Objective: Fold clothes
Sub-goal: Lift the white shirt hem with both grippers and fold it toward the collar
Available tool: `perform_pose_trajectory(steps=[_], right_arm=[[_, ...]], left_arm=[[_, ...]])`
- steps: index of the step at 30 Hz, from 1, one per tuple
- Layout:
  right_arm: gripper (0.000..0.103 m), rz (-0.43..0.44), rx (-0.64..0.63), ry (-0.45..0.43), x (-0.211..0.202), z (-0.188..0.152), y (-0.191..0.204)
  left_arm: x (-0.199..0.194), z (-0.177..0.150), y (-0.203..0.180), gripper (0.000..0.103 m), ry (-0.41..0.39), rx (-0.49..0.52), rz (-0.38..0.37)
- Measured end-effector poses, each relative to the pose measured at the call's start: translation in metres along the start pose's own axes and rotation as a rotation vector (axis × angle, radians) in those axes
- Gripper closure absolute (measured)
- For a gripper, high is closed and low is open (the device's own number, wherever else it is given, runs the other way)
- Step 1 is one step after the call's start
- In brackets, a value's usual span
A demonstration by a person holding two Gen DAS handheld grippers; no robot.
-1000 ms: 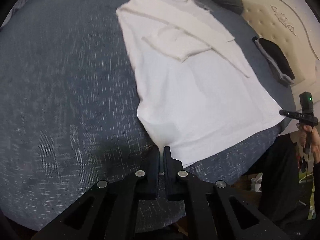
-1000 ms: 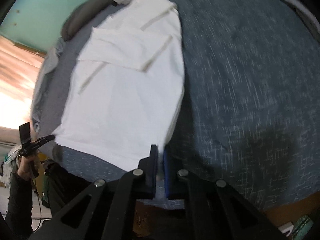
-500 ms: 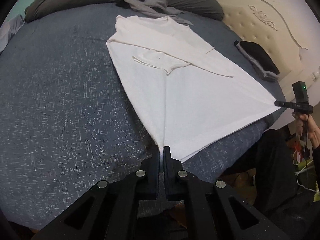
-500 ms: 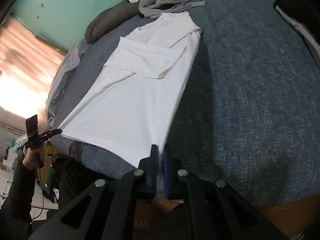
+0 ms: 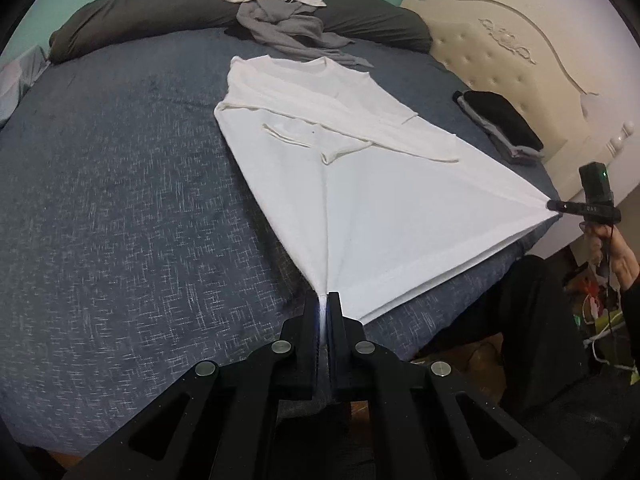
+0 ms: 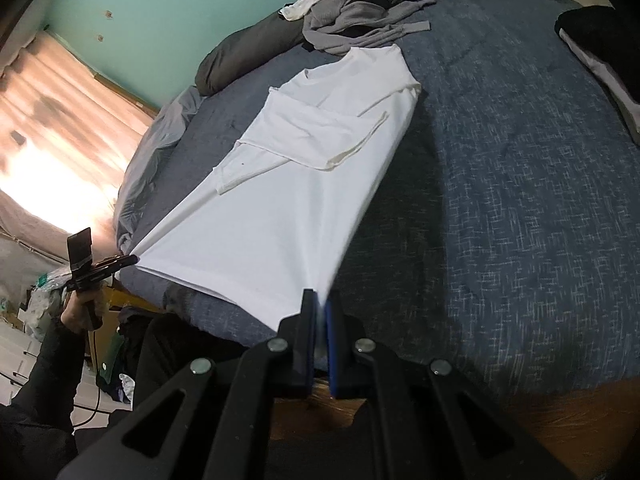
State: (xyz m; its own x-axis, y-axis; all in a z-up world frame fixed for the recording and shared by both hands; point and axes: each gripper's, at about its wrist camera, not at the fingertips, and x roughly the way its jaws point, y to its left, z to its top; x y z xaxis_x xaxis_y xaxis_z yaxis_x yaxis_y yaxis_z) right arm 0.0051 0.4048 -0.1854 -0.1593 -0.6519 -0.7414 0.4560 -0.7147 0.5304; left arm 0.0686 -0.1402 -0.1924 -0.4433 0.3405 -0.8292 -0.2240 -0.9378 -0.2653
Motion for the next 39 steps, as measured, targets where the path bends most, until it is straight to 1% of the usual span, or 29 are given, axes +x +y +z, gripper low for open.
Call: perform_pose_trajectory(steps=[10,15,20,24,27,31,35,39], right_arm=[[0.099,0.039,-0.051,-0.019,-0.024,0.003,0.022],[0.099,0.06,-0.093,-0.036,-0.046,-0.001,0.039],[0.099,0.069,-0.129,-0.045,-0.062,-0.005,0.049],[0.099,0.063,-0.137,-0.055,-0.065,0.003,0.051],[0.099,0.059,-0.13,-0.061,-0.059,0.015,0.048],[0.099,0.046,-0.096,-0.07,-0.044,0.043,0.038],[0.099,0.034,-0.064,-0.071,-0.026,0.079,0.024],[0.099,0.014,-0.047,-0.069,-0.008,0.122,0.011]], left_arm=[[-0.034,-0.005,-0.02,0.1,-0.011,0.065,-0.013],[-0.058,-0.008,-0.028,0.1,-0.041,0.073,-0.014],[-0.078,-0.015,-0.041,0.1,-0.062,0.095,-0.042],[-0.077,-0.007,-0.042,0.1,-0.077,0.096,-0.044],[-0.067,0.004,-0.036,0.1,-0.078,0.082,-0.04],[-0.045,0.024,-0.022,0.1,-0.071,0.05,-0.034],[-0.02,0.05,-0.001,0.1,-0.062,0.015,-0.033],[0.003,0.087,0.023,0.1,-0.065,-0.013,-0.026]])
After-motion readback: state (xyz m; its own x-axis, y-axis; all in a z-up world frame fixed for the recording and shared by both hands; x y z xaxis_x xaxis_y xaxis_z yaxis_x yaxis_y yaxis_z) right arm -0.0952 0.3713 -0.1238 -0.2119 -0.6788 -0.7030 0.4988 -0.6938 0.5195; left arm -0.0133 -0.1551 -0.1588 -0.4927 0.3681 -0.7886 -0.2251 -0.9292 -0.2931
